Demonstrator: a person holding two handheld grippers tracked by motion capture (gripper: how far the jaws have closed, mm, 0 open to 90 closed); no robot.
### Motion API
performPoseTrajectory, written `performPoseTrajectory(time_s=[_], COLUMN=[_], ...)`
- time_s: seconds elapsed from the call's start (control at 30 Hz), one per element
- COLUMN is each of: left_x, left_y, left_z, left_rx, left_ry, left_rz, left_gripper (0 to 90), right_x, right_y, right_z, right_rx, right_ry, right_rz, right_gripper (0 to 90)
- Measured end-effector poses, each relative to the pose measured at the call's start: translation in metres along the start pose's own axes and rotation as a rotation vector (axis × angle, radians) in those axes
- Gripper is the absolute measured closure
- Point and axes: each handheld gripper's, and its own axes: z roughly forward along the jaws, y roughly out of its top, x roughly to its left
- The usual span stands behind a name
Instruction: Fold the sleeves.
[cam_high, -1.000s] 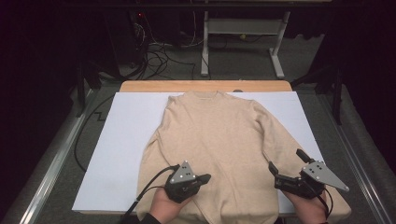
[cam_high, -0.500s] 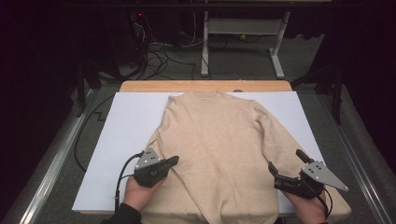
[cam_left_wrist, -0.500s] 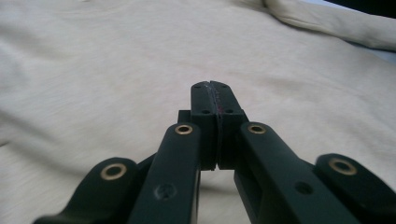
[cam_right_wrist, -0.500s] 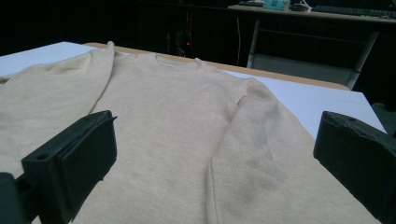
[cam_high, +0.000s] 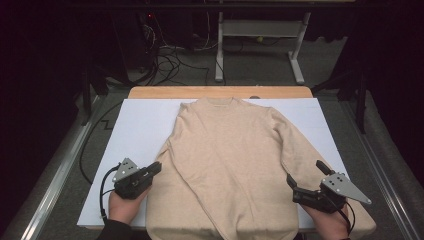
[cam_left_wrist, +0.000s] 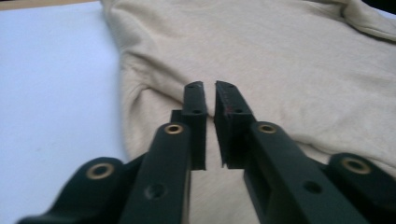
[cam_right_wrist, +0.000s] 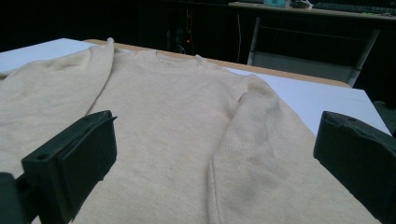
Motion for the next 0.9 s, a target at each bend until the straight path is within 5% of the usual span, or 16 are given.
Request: performPoseTrajectory(time_s=[0.2,0.63,0.7,0.9], left_x=[0.011,0.012,0.012,0.008], left_y=[-0.005,-0.003,-0.001,-0.001], left_z=[-0.008,-0.001,0.000,0.000], left_rx=[-0.026,-0.025,-0.026,-0.067], left_ry=[0.020,0.027,-0.005,-0.034], left_rz=[-0.029,-0.055,-0.062,-0.031], left_gripper=[61.6,10.1,0.0,0.0], right_x=[0.000,-0.003,-0.004,-0.007], right_y=[-0.001,0.000,0.001,0.002], right_z=[0.001,-0.002,-0.004,-0.012], right_rx=[0.005,0.013,0.010,0.018], right_ry=[0.000,-0.009,-0.013,-0.016], right_rz=[0.001,0.003,0.005,0.019], right_gripper=[0.1,0.1,0.1,0.1])
